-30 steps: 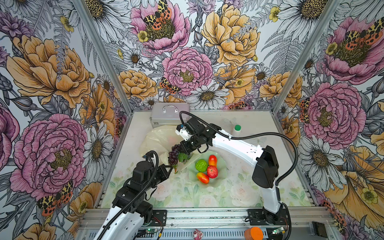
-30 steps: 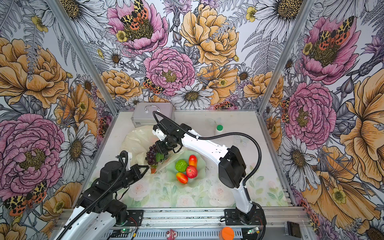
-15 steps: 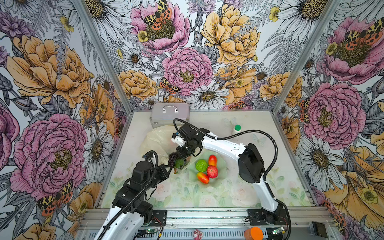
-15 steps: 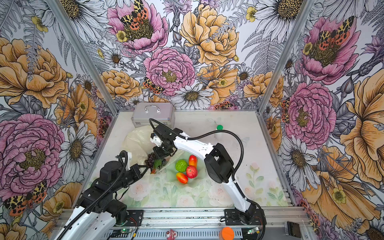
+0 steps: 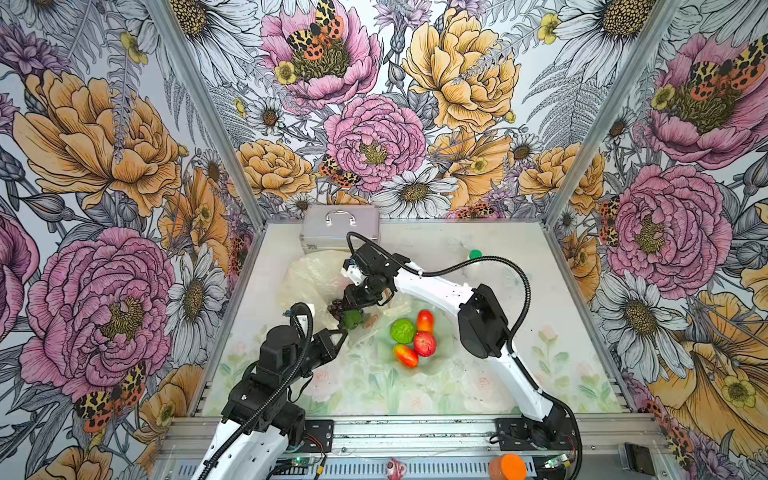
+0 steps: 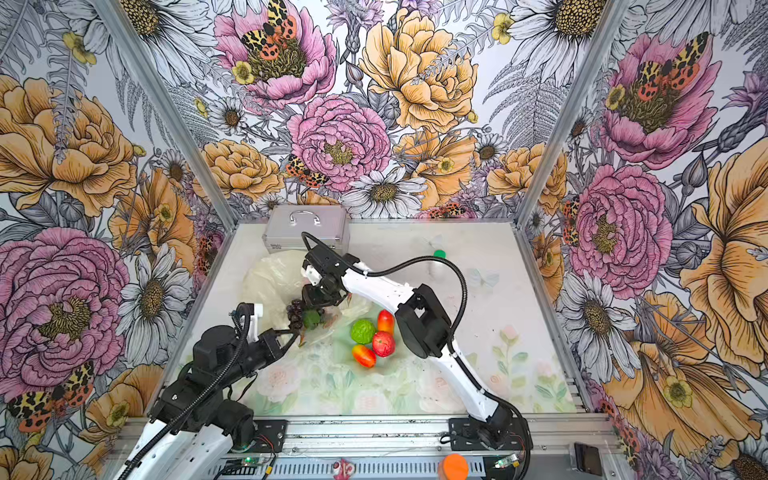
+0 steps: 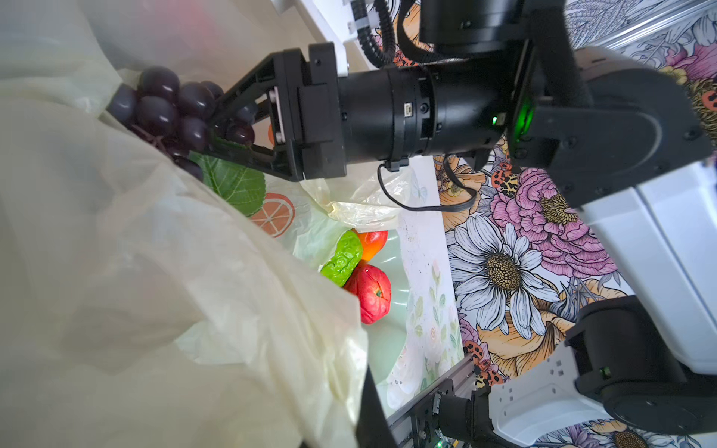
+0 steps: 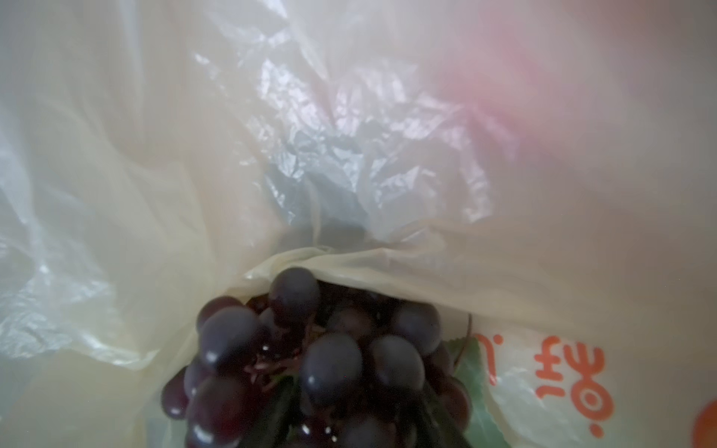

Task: Place the fruits into the plastic bag
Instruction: 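Push the grapes into the bag and open the right gripper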

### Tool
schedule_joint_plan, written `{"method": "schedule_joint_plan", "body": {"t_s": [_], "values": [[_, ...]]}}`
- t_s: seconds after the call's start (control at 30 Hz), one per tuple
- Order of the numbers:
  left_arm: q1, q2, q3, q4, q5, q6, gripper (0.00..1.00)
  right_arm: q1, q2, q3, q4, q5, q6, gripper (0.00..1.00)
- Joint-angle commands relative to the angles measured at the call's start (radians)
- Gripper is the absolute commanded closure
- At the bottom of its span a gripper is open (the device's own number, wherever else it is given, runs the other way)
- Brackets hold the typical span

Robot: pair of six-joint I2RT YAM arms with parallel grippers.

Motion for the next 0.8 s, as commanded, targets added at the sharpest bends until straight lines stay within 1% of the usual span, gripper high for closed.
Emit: {"method": "schedule_joint_plan", "body": {"t_s": [0.0, 0.1, 0.23, 0.3, 0.43, 0.67, 0.77], "values": [[-0.010, -0.016, -0.013, 0.029, 0.024, 0.025, 1.00, -0.014, 0.022, 0.069, 0.027, 0.050, 0.035, 0.44], [-0.011, -0.016, -0.013, 0.029, 0.025, 0.025, 1.00, -0.026, 0.018, 0.079, 0.027, 0.084, 0.044, 0.35], [-0.011, -0.017, -0.012, 0.029, 0.024, 0.025, 1.00, -0.035, -0.009, 0.072, 0.027, 0.144, 0.043, 0.27], [-0.013, -0.019, -0.010, 0.027, 0.024, 0.023, 1.00, -0.070, -0.032, 0.062, 0.027, 0.171, 0.040, 0.26], [-0.018, -0.024, -0.012, 0.023, 0.016, 0.024, 1.00, -0.091, -0.087, 0.032, 0.027, 0.235, 0.024, 0.25], [-0.023, -0.025, -0.011, 0.018, 0.007, 0.022, 1.00, -0.110, -0.209, -0.039, 0.026, 0.383, -0.046, 0.24], [-0.023, -0.025, -0.010, 0.017, 0.005, 0.023, 1.00, -0.123, -0.263, -0.071, 0.027, 0.395, -0.061, 0.24]]}}
